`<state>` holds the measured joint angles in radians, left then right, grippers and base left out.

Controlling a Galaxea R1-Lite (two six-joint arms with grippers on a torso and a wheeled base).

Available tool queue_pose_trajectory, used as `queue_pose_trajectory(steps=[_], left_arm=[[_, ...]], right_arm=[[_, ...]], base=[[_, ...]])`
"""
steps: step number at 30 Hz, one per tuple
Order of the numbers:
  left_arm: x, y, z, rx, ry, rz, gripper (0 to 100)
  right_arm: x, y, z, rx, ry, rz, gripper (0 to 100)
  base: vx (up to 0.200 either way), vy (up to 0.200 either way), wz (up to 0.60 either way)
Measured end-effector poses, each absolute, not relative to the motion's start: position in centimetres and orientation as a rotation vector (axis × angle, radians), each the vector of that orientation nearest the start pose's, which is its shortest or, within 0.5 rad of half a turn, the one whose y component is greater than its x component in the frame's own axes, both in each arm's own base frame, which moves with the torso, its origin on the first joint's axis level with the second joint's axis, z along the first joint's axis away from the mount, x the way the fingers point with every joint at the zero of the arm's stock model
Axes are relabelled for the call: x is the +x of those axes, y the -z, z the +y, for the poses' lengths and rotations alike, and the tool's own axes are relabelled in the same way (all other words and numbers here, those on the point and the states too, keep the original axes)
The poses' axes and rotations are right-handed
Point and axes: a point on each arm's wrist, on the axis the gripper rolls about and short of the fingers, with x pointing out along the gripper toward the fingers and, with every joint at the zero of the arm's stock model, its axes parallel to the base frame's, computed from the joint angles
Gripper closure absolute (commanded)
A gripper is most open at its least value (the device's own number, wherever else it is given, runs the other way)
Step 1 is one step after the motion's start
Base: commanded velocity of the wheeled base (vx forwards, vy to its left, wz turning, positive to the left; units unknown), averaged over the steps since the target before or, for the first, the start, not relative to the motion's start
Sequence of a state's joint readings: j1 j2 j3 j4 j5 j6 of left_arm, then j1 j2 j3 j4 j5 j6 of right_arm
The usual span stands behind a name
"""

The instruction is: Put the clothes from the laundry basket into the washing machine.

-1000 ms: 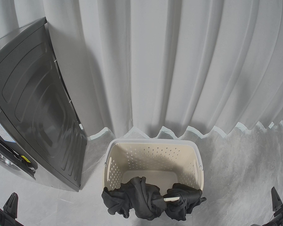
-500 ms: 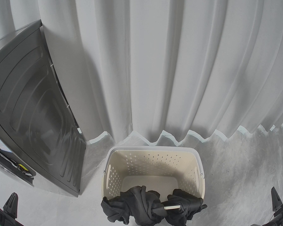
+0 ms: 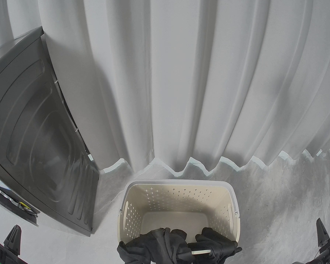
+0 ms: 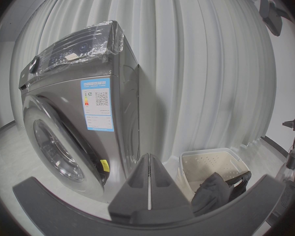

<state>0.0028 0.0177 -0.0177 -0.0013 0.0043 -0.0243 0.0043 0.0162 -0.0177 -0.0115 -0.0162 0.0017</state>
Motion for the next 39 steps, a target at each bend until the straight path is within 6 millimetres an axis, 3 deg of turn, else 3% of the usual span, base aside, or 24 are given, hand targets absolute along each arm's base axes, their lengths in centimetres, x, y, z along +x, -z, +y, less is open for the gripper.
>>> queue_pose_trajectory(steps=[39], left_arm=[[-2.28, -8.09, 0.00, -0.023, -0.007, -0.001, 100]], right_arm=[[-2.29, -8.19, -0.05, 0.002, 0.011, -0.013, 0]], base=[[0.000, 0.000, 0.00]])
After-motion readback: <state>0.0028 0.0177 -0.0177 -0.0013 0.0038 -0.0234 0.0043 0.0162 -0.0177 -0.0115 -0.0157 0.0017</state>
